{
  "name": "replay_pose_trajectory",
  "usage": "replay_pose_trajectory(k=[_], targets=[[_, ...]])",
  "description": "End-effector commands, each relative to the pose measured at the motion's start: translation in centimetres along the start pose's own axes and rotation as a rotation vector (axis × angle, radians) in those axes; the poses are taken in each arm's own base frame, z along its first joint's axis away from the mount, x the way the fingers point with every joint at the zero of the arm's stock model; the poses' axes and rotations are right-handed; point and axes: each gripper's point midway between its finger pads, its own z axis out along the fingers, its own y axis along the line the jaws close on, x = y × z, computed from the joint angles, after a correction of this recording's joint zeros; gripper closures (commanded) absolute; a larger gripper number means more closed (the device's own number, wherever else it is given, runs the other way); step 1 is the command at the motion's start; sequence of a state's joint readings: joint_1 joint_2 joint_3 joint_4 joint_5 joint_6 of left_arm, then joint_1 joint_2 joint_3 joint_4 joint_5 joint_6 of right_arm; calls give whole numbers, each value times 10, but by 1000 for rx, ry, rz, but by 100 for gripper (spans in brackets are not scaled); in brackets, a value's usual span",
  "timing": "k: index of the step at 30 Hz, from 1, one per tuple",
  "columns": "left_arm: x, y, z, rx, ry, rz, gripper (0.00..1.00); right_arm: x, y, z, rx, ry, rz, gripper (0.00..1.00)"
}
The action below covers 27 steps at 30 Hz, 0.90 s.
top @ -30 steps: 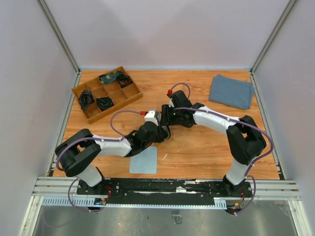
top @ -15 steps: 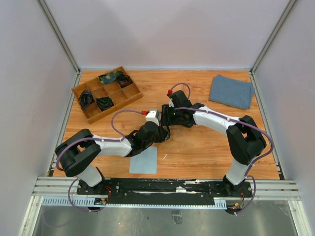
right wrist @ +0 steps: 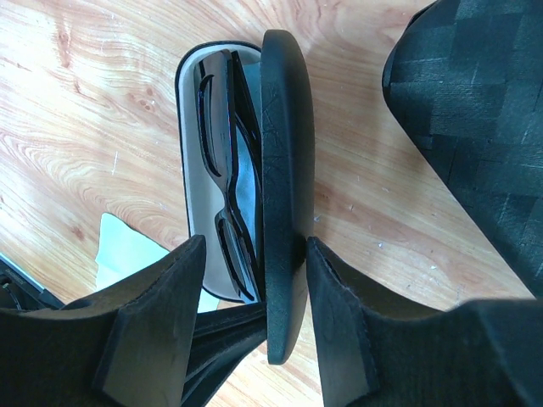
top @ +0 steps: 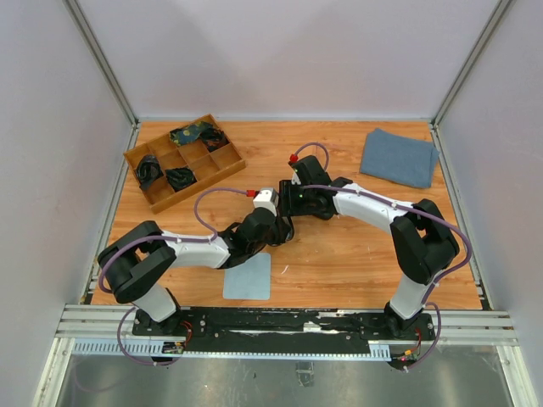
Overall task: Organize the sunglasses
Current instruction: Place the sunglasses in the sunglasses case.
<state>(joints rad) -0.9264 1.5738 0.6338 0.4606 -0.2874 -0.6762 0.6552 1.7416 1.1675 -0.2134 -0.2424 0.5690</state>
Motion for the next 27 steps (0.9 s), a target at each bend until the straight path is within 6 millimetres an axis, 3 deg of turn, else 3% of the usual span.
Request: replay_pose_trajectory(k=[1,20,27], targets=[[2,-1,3,-18,8,26,94,1,0,2,-6,5,11,48],[8,11,1,-68,28,41,94,0,0,3,-4,7,8,48],[-10,-2,-9,-14,-22,24,94,-1,0,3,-1,5,5,48]])
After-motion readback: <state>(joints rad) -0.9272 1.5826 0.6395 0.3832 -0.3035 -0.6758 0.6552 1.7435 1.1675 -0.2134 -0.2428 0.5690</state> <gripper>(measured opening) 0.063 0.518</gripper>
